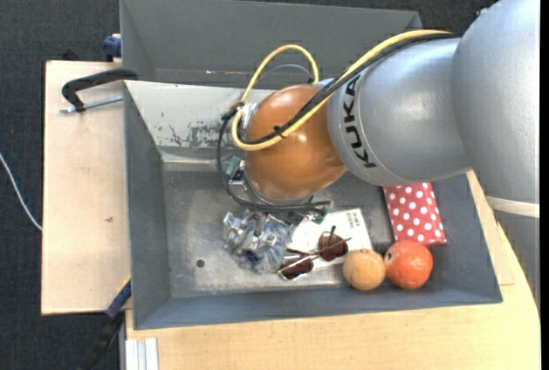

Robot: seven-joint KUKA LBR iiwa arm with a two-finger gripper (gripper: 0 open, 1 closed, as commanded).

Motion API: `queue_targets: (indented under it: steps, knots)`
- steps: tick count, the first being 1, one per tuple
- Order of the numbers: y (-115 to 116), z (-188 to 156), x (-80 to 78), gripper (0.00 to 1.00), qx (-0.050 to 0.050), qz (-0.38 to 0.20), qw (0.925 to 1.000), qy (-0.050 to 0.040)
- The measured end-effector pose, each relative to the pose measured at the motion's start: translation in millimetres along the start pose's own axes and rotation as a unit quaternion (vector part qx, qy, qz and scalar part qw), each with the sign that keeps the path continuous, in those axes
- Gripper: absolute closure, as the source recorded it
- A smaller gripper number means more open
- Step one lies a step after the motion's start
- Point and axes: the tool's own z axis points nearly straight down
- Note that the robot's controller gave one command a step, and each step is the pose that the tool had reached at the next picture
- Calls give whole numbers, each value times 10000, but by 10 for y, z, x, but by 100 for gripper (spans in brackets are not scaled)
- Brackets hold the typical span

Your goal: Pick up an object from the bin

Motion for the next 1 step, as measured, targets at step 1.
queue_targets:
  steps: [1]
  knots:
    - [-21, -289, 26, 100, -1, -17, 10000, -4]
